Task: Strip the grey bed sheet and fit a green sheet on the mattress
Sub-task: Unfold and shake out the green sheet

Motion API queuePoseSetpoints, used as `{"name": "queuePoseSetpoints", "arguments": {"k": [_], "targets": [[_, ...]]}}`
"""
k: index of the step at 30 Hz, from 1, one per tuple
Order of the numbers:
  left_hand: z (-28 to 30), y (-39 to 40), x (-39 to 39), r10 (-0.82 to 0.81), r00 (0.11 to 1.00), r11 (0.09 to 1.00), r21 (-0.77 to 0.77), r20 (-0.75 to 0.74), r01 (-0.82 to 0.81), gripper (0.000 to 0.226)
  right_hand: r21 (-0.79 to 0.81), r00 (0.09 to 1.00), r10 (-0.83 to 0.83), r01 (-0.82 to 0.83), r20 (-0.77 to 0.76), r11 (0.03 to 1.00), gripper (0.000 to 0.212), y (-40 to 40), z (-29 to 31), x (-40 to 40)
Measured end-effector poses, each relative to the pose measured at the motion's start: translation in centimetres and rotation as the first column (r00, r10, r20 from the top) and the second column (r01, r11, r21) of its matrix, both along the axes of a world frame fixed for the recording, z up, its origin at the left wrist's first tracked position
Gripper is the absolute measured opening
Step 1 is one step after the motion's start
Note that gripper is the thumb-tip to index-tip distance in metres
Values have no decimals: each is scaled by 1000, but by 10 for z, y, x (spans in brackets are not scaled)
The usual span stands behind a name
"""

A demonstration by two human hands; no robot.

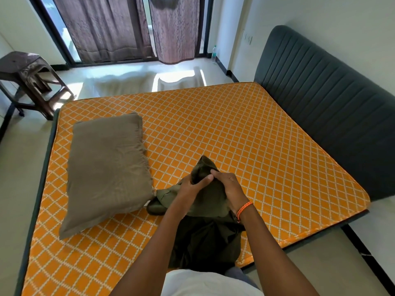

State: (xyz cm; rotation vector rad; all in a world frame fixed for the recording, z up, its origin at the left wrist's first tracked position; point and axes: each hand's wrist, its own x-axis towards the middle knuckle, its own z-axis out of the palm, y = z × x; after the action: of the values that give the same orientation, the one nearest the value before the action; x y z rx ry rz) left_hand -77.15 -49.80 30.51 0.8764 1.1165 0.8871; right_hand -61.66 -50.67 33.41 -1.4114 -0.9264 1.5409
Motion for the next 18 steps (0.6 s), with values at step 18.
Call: {"name": "queuePoseSetpoints", "arguments": {"k": [18], "targets": [[3, 20, -4, 327, 929, 849, 486, -171, -209, 33, 295, 666, -56, -253, 744, 921, 44, 14, -2, -21]]}}
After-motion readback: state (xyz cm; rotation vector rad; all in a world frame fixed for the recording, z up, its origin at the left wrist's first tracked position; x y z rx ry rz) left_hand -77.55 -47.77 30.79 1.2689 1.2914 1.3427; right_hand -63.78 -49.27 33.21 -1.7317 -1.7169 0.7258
